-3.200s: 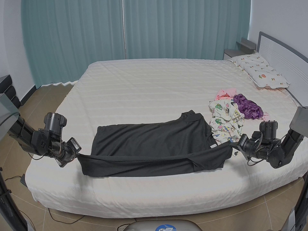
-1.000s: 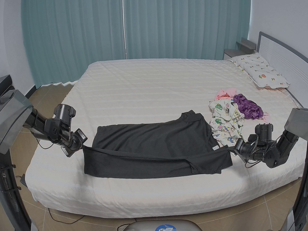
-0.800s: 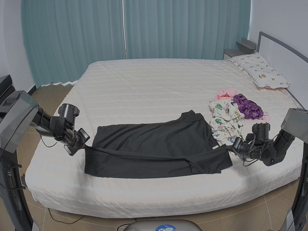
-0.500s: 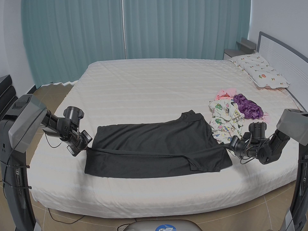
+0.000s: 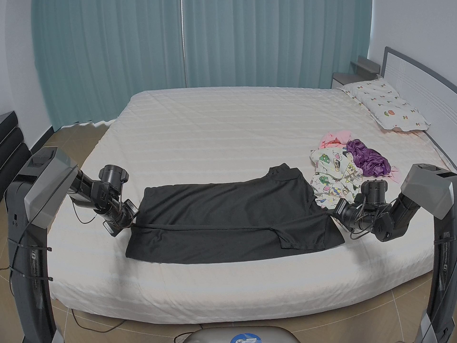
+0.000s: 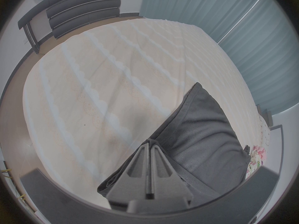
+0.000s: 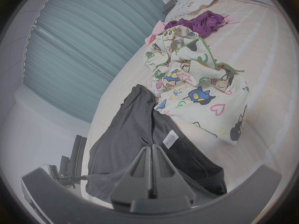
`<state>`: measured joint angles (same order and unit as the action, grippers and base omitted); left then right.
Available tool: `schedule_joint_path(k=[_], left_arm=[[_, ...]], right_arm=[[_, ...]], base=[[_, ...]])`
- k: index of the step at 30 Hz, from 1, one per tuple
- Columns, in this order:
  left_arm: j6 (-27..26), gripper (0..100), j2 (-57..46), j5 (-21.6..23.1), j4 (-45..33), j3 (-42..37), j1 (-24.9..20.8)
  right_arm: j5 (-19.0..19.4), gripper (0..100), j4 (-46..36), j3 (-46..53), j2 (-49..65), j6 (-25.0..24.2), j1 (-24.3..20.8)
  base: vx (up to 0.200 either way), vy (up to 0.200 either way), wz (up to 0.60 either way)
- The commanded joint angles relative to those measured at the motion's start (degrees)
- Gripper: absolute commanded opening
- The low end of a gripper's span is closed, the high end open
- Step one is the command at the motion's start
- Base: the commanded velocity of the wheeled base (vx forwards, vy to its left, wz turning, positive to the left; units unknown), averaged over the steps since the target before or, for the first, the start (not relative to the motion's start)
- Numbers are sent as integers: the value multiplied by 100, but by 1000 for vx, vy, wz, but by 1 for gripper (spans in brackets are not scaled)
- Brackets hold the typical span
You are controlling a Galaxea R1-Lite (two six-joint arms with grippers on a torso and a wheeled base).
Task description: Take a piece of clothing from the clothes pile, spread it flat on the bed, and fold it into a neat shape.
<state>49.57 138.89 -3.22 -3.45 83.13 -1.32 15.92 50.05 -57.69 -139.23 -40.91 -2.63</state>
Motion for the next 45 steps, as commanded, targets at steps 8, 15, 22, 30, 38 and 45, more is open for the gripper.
schedule_joint_path(k=[8,15,22,30,38,45], left_arm=[[0,100,174,-3,11,98,-27],[9,100,156,-3,-59,116,-27],[123,100,-231,260,-165,-218,53],[141,100,-1610,1623,169,-1958,263],[519,100,-1988,1913,1786,-3224,246],[589,100,-1962,1921,1813,-3250,246]], right_arm=[[-10,100,75,-111,-228,-31,-62],[-1,100,92,-23,-140,-145,-36],[16,100,312,671,722,-1147,0],[262,100,444,1330,959,-2211,-88],[412,100,1463,1814,818,-2281,-97],[412,100,1920,2104,739,-2167,-176]], base=[[0,0,0],[0,0,0],[0,0,0],[0,0,0],[50,0,0],[200,0,0]])
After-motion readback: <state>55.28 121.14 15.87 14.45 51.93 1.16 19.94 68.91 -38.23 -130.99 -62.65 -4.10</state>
